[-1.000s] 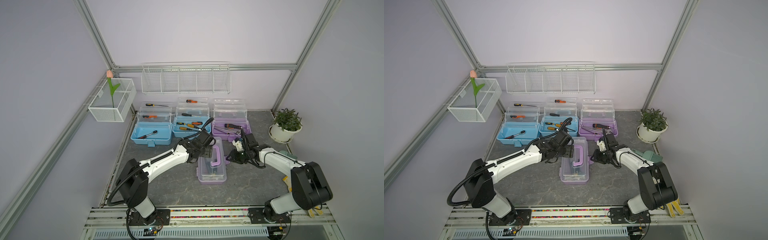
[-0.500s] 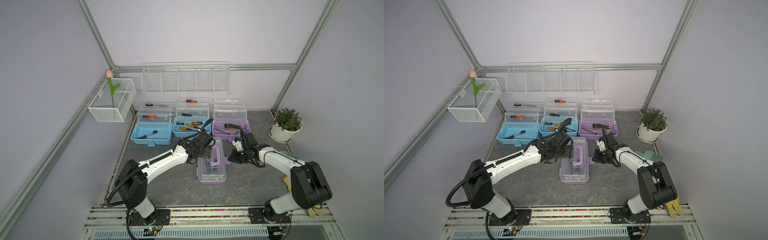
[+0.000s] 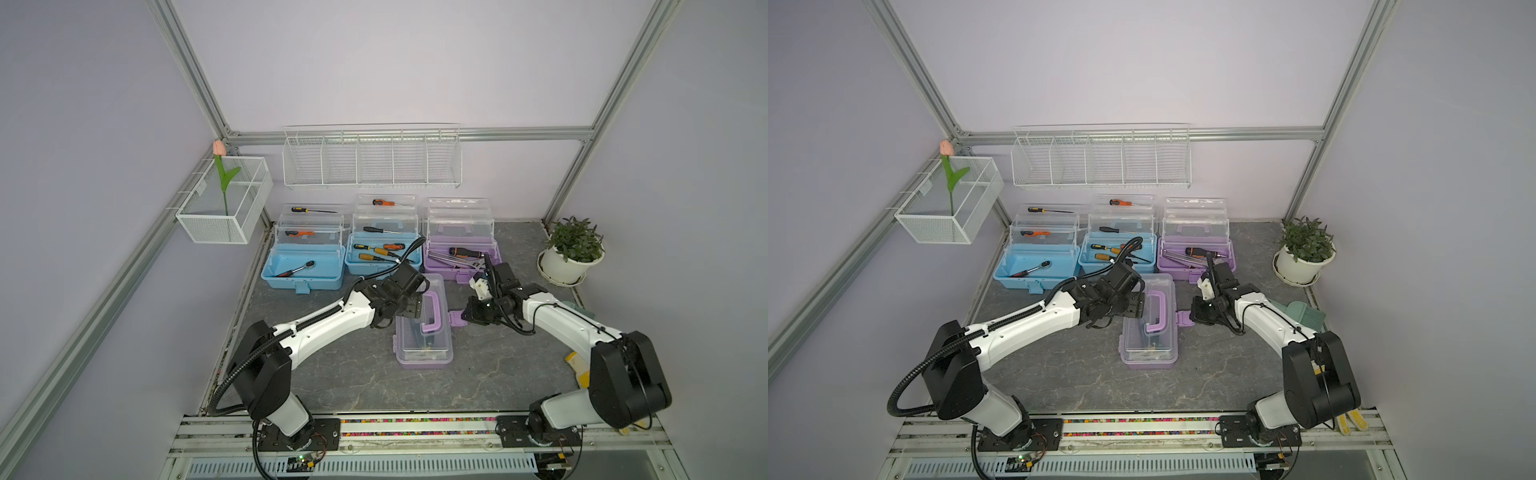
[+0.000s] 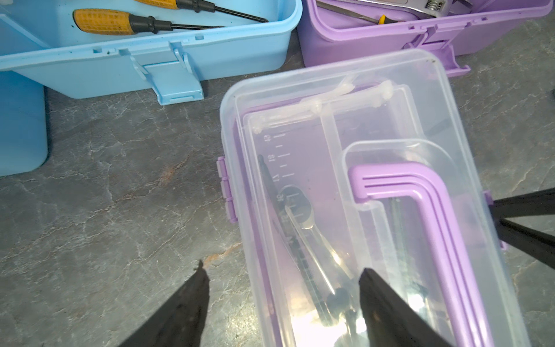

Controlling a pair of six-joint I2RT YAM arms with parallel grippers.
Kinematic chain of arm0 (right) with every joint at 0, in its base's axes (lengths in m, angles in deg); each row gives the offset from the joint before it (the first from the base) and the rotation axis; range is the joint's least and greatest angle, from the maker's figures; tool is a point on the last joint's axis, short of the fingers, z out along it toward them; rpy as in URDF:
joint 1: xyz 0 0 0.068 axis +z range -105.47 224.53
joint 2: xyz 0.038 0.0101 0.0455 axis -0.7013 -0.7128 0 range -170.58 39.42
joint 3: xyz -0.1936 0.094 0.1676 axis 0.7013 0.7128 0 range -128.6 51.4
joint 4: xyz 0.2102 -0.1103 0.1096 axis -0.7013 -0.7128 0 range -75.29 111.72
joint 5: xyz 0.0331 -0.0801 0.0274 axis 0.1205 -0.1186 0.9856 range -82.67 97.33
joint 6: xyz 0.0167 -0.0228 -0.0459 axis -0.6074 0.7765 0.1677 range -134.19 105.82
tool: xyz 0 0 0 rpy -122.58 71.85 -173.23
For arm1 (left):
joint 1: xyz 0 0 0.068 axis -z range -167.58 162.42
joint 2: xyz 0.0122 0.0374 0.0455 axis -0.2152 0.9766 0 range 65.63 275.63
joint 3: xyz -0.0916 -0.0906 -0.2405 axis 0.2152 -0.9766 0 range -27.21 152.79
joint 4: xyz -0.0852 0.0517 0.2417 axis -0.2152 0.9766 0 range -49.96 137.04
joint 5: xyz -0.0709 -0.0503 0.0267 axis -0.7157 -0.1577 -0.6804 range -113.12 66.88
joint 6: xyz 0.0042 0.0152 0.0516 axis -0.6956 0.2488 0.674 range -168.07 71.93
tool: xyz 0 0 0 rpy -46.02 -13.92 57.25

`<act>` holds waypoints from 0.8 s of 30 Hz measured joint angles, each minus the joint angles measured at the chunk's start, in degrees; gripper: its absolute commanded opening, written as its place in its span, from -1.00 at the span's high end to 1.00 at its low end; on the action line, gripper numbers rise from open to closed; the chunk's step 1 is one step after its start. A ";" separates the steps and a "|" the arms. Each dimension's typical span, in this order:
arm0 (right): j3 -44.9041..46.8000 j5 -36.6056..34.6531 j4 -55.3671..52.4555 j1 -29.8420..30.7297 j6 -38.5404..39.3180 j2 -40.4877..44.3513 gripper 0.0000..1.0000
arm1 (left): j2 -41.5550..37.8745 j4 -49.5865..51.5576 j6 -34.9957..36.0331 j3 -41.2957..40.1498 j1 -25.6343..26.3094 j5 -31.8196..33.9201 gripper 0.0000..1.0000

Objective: Close toolboxes
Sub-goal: Fasten the toolbox latch on the toolbox.

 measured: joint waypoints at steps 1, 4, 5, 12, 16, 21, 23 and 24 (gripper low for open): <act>-0.04 0.44 0.04 0.00 0.07 0.33 0.62 | -0.02 0.00 0.02 -0.04 0.00 0.00 -0.59; -0.04 3.08 0.70 0.04 -0.20 0.63 0.45 | -0.13 -0.22 0.00 -0.31 0.00 0.00 -0.59; -0.02 4.15 1.18 0.04 -0.50 0.63 0.40 | -0.13 -0.24 0.00 -0.33 0.00 -0.02 -0.59; 1.77 10.71 6.62 0.07 -2.08 0.63 0.08 | -0.13 -0.39 0.02 -0.39 0.00 -0.02 -0.59; 2.91 12.90 8.41 -0.07 -3.19 0.63 0.06 | -0.13 -0.50 0.00 -0.44 0.00 0.00 -0.59; 3.89 14.05 9.86 -0.59 -4.46 0.81 -0.04 | -0.15 -0.63 0.02 -0.46 0.00 -0.02 -0.59; 4.35 14.58 10.21 -0.68 -4.94 1.46 -0.04 | -0.15 -0.66 0.00 -0.48 0.00 -0.02 -0.60; 4.44 14.95 10.29 -0.68 -5.09 1.92 -0.04 | -0.15 -0.63 0.02 -0.48 0.00 -0.02 -0.60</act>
